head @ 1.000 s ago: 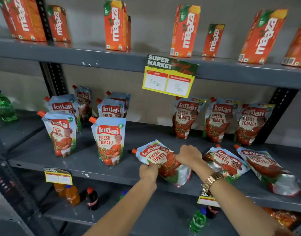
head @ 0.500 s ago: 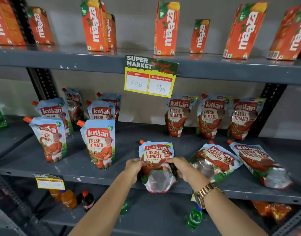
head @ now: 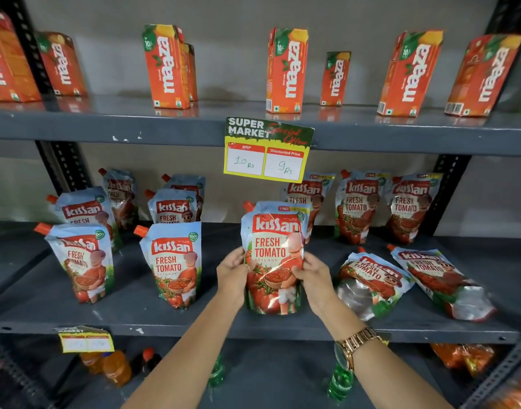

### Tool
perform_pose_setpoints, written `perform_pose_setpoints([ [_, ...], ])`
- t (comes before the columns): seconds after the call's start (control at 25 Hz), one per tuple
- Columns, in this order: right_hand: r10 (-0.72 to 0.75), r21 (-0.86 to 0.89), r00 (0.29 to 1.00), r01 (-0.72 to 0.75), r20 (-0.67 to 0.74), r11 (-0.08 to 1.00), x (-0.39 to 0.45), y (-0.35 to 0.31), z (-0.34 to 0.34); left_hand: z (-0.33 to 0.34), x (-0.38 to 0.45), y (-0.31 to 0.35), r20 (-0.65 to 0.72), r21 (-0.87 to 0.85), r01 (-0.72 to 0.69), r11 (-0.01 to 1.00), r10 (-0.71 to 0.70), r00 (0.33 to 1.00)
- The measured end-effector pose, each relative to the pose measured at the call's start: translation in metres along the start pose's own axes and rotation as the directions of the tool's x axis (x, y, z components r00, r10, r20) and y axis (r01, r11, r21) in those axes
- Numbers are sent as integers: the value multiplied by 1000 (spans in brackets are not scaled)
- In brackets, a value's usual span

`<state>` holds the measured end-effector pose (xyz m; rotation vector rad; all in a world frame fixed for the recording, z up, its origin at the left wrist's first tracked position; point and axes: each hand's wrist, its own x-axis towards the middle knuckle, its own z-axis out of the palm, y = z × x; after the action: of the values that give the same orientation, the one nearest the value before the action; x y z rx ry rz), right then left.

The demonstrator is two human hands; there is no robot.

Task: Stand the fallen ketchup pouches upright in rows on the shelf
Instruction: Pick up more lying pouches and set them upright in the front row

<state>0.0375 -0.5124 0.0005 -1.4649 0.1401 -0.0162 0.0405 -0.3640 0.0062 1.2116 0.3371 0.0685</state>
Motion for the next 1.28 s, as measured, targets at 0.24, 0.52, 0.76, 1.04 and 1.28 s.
perform_pose_setpoints([
  [0.24,-152,-188,970,116,-192,975,-2,9,5,-7,9,-5,45,310,-107,945,98,994],
  [0.52,-246,-372,830,50,-501,927,-16,10,-5,-12,-6,-15,7,487,-227,844,256,967],
  [0.76,-249,-241,566,91,-786,966,-40,1,-35,-2,-29,-25,-33,505,-433,746,518,855],
  [1.04,-160,-169,541,34,-825,985,-37,2,-87,56,-54,-38,271,442,-592,673,529,804],
  [1.28,15,-168,707,-188,-707,968,-9,18,-148,132,-49,-66,266,531,-442,723,353,897],
])
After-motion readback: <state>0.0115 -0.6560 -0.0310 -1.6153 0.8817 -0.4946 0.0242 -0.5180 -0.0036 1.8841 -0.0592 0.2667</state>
